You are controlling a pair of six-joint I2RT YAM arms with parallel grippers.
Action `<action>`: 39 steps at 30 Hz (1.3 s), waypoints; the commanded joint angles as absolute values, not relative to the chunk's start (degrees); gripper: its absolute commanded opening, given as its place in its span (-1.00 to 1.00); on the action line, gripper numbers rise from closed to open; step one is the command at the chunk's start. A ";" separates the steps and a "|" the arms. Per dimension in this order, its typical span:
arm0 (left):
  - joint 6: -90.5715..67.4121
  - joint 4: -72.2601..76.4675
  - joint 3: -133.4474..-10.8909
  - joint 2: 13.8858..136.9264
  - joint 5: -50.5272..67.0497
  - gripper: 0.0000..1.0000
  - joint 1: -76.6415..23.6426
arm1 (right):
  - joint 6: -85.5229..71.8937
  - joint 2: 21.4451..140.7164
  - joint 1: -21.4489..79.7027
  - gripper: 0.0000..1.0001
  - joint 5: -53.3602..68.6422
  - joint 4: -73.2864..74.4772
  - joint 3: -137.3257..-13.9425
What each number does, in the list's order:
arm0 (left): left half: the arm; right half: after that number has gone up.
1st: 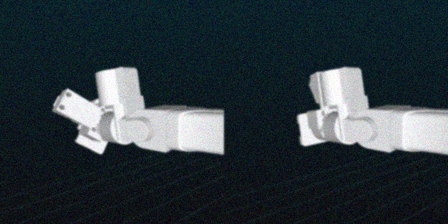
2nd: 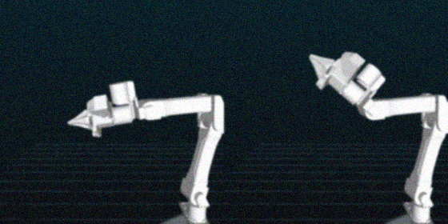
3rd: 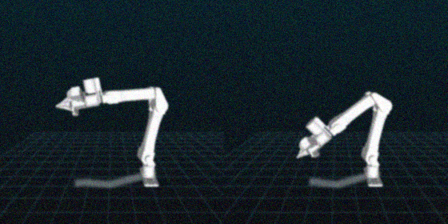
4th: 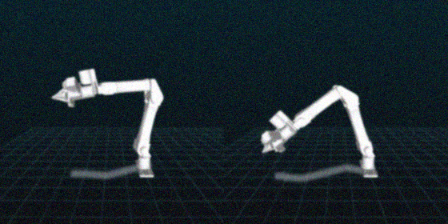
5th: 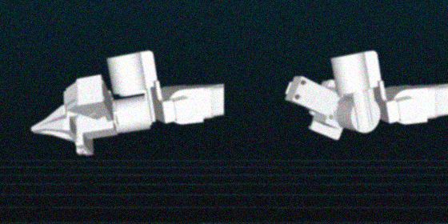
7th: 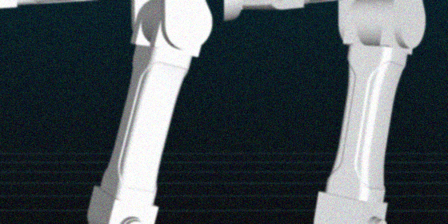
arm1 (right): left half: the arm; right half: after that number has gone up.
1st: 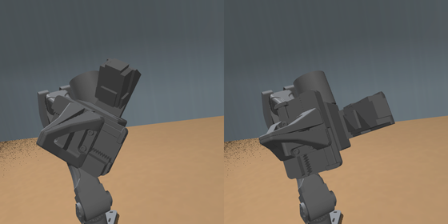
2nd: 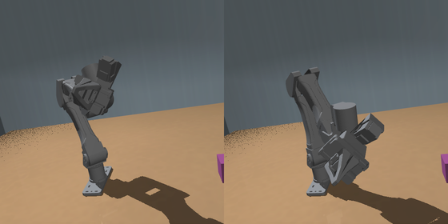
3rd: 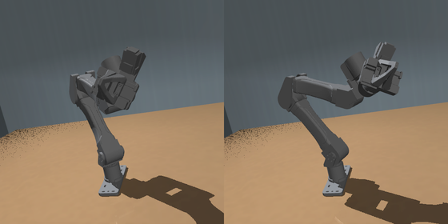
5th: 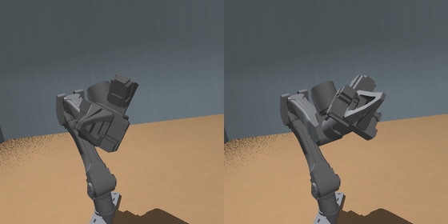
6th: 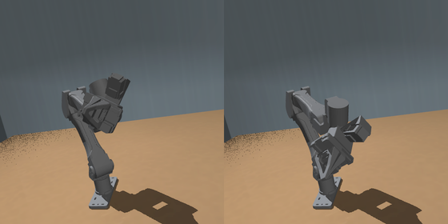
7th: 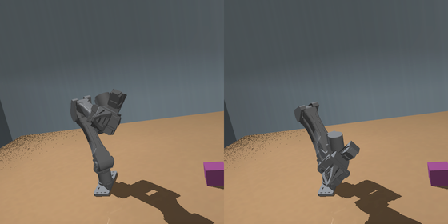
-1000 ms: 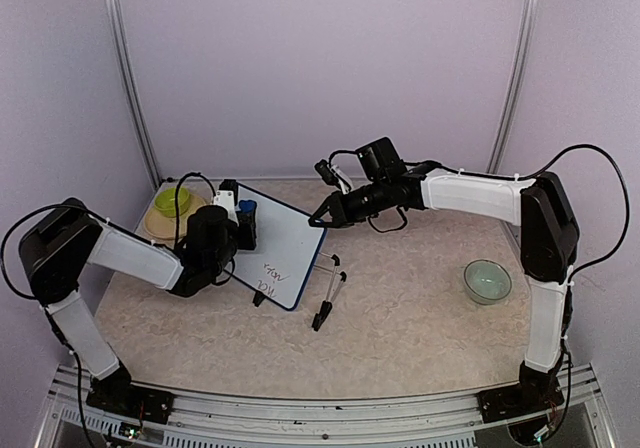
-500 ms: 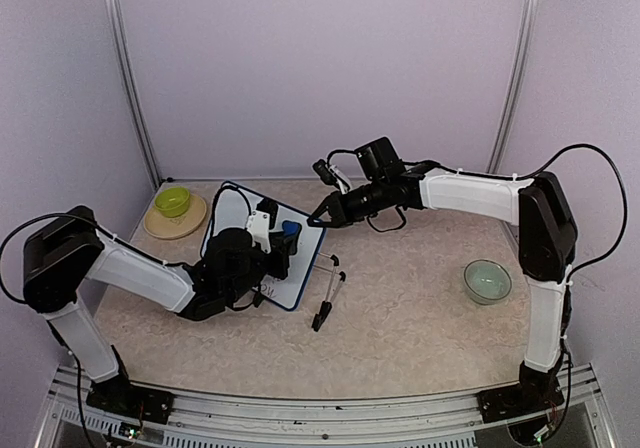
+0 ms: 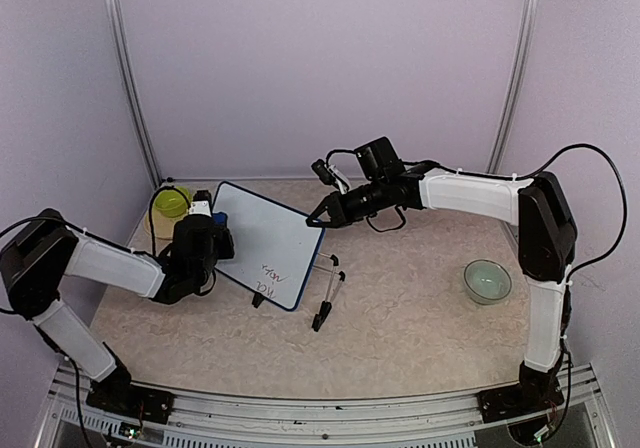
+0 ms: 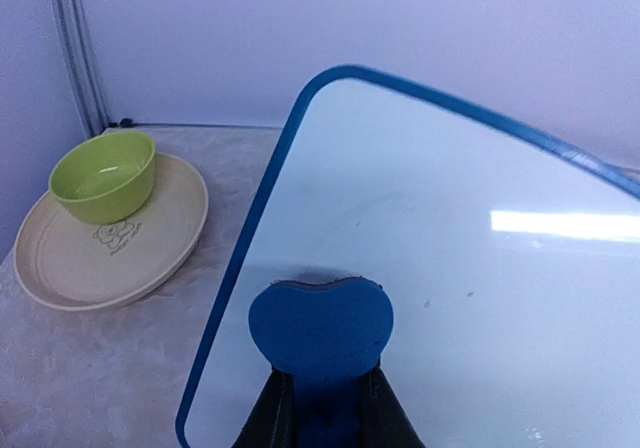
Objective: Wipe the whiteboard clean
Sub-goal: Erase the center of the whiteboard.
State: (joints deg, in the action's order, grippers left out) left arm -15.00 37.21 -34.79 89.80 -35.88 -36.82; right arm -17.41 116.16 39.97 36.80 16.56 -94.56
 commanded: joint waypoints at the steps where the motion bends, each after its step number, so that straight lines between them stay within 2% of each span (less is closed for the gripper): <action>1: -17.29 35.31 -32.35 91.68 -37.78 -0.78 -35.70 | -16.12 117.96 41.04 -1.00 36.49 17.17 -94.84; 7: -20.49 34.10 -33.51 95.12 -35.91 -0.79 -36.72 | -16.51 118.74 40.97 -1.00 35.68 18.06 -97.04; 16: -17.91 45.01 -29.06 95.82 -32.47 -0.79 -45.30 | -17.72 118.96 40.34 -1.00 35.00 17.61 -97.74; 29: -18.77 47.97 -32.75 98.08 -30.32 -0.79 -53.11 | -18.16 118.95 40.26 -1.00 35.73 16.96 -96.95; 34: -18.40 46.49 -31.80 96.37 -37.27 -0.79 -52.69 | -18.13 118.50 40.08 -1.00 35.81 16.58 -96.25; 39: -28.29 29.44 -35.19 96.39 -48.75 -0.80 -48.04 | -18.21 118.39 39.99 -1.00 36.16 16.12 -95.80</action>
